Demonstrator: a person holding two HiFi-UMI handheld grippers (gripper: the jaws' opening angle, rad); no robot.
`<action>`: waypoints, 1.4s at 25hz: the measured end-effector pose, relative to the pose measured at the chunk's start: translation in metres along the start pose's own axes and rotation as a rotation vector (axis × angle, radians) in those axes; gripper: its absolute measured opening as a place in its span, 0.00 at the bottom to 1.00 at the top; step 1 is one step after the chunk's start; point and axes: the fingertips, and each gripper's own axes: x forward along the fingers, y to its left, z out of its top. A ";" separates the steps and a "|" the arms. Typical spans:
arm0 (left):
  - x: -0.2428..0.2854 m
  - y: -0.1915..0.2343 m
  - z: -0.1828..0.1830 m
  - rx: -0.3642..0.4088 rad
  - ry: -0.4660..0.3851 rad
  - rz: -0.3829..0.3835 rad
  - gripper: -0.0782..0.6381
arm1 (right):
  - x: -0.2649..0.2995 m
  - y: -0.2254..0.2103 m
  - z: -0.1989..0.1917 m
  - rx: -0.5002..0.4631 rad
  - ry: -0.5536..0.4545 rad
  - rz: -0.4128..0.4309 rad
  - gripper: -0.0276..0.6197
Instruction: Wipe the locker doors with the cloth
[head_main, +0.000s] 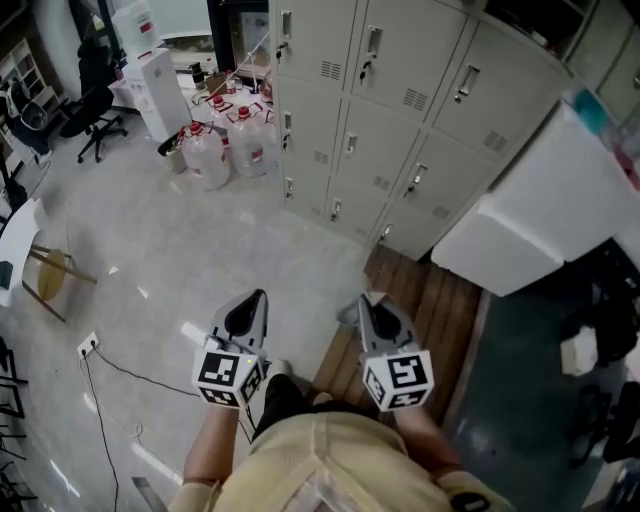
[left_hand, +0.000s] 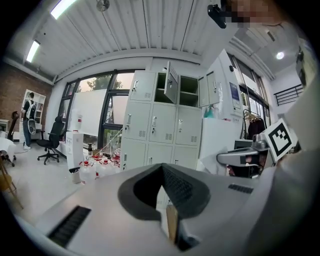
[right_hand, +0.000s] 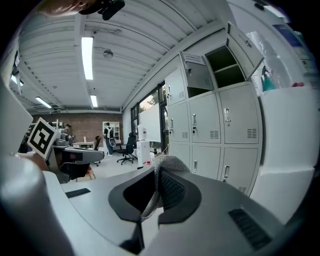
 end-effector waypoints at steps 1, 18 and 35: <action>0.009 0.004 0.000 0.004 -0.004 -0.012 0.11 | 0.007 -0.003 -0.002 -0.001 0.004 -0.009 0.05; 0.123 0.141 0.003 0.100 -0.023 -0.157 0.11 | 0.185 -0.001 -0.008 -0.009 -0.042 -0.159 0.05; 0.247 0.182 0.037 0.134 -0.075 -0.166 0.11 | 0.303 -0.088 0.018 -0.064 -0.041 -0.241 0.05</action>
